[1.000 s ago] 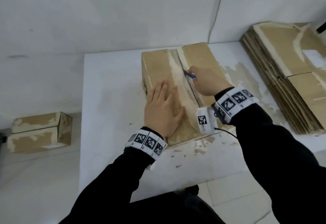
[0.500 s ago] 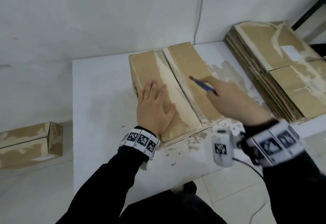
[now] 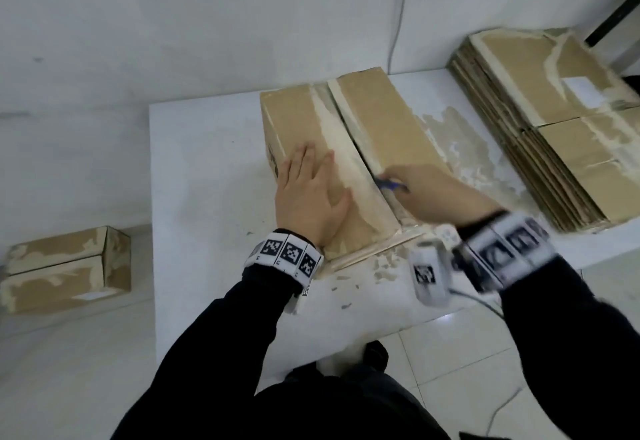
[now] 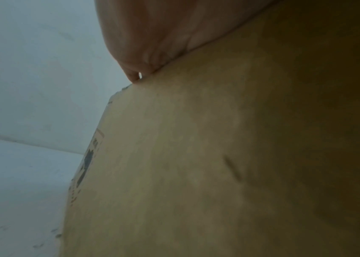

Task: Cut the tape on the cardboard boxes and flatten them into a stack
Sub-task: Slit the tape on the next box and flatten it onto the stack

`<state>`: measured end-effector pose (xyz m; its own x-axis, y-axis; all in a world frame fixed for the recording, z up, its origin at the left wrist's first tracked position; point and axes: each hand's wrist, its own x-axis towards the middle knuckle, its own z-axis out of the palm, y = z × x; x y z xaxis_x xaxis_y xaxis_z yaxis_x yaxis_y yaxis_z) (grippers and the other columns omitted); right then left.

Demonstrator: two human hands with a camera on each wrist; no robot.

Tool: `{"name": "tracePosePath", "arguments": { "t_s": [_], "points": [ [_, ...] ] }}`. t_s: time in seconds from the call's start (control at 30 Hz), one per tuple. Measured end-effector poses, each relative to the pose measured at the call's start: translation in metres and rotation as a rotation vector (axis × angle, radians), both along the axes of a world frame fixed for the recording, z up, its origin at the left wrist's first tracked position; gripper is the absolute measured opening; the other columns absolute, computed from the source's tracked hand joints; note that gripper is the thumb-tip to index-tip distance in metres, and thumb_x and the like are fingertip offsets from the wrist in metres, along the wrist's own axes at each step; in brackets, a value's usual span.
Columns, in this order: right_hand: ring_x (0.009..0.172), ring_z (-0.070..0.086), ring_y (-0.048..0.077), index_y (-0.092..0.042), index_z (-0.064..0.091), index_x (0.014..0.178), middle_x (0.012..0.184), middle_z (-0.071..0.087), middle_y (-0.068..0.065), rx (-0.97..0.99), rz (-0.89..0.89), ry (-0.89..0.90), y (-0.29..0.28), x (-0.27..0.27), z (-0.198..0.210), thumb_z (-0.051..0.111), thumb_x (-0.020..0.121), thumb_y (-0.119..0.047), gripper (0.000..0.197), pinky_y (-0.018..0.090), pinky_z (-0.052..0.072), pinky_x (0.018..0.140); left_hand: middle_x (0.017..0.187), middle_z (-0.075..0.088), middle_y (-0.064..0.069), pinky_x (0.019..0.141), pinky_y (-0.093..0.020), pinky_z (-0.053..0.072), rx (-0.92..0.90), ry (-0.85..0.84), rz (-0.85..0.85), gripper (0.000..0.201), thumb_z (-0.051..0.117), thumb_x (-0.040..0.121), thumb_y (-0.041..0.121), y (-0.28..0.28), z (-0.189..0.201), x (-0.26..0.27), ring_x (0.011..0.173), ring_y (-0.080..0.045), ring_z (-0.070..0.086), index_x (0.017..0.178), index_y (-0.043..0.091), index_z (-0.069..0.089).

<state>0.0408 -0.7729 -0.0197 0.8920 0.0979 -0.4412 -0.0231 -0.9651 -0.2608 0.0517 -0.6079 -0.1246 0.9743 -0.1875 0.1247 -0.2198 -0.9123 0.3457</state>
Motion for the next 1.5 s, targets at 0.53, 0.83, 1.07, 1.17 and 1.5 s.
{"name": "tracePosePath", "arguments": {
  "t_s": [0.53,0.83,1.07,1.17,1.5],
  "points": [
    [0.037,0.036,0.007,-0.032,0.048,0.133,0.067,0.053,0.002,0.492,-0.385,-0.19,-0.037,-0.117,-0.05,0.038,0.101,-0.017,0.037,0.016,0.028,0.039,0.125,0.051,-0.008,0.101,-0.043,0.035,0.267,-0.017,-0.846,0.055,0.024,0.086,0.038,-0.011,0.031,0.038,0.12,-0.026,0.043,0.123,0.013,0.055],
    [0.05,0.029,0.017,-0.04,0.05,0.131,0.06,0.042,0.005,0.824,-0.569,-0.255,-0.021,-0.132,-0.075,0.039,0.1,-0.017,0.04,0.031,0.025,0.051,0.094,0.051,-0.001,0.092,-0.035,0.028,-0.013,-0.201,-0.75,0.023,0.037,0.096,0.027,-0.021,0.021,0.033,0.092,-0.021,0.047,0.091,0.012,0.052],
    [0.046,0.029,0.015,-0.039,0.055,0.126,0.059,0.043,0.0,0.95,-0.477,-0.104,-0.024,-0.137,-0.07,0.04,0.099,-0.015,0.039,0.028,0.027,0.046,0.098,0.051,-0.004,0.093,-0.036,0.026,-0.05,-0.238,-0.7,0.029,0.034,0.098,0.032,-0.027,0.022,0.033,0.094,-0.022,0.045,0.095,0.01,0.052],
    [0.047,0.037,0.015,-0.037,0.049,0.131,0.066,0.055,0.007,0.716,-0.478,-0.31,-0.036,-0.131,-0.064,0.042,0.099,-0.017,0.038,0.026,0.031,0.048,0.098,0.051,-0.003,0.094,-0.035,0.025,-0.026,-0.239,-0.72,0.029,0.034,0.098,0.032,-0.025,0.019,0.033,0.094,-0.021,0.046,0.095,0.011,0.053],
    [0.064,0.055,0.019,-0.029,0.055,0.126,0.079,0.06,0.0,0.307,-0.106,-0.451,-0.06,-0.127,-0.056,0.046,0.098,-0.025,0.03,0.037,0.048,0.054,0.136,0.044,-0.007,0.106,-0.043,0.03,0.531,0.423,-0.521,0.042,0.022,0.105,0.03,-0.057,0.089,0.039,0.124,-0.03,0.035,0.138,0.023,0.047]
  ]
}}
